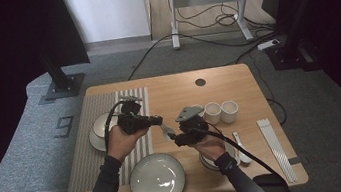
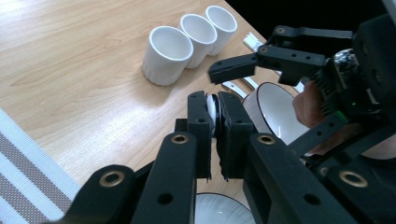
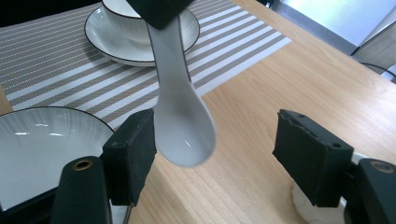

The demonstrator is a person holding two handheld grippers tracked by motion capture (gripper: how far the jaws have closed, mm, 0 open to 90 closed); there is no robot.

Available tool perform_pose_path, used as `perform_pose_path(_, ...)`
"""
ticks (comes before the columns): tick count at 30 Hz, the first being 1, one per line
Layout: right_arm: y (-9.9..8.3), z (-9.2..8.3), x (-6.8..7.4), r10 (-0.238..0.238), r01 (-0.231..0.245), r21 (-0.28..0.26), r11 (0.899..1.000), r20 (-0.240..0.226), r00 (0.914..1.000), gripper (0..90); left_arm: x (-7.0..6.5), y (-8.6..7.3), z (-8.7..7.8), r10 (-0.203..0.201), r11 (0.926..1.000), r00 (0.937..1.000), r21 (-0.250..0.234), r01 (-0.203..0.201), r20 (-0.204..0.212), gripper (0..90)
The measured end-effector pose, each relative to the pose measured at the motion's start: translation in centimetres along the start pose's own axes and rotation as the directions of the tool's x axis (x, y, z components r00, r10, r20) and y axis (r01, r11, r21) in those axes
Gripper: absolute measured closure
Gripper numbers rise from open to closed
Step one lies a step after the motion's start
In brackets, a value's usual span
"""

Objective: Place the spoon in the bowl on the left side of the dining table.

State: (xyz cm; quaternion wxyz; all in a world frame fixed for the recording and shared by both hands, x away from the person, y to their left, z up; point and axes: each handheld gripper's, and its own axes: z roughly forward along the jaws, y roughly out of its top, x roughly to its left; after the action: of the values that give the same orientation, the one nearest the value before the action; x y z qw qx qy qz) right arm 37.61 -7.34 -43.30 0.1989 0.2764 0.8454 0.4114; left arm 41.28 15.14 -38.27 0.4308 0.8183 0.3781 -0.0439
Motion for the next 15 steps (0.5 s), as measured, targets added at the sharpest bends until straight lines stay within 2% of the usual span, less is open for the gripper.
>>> perform_pose_path(15,-1.6,-2.9,-1.4,-0.004,0.006,-0.03,1.0,0.065,0.9979,28.1,2.1,-0.2,-2.3,-0.052,0.998,0.9978,-0.037,0.051,-0.041,84.7)
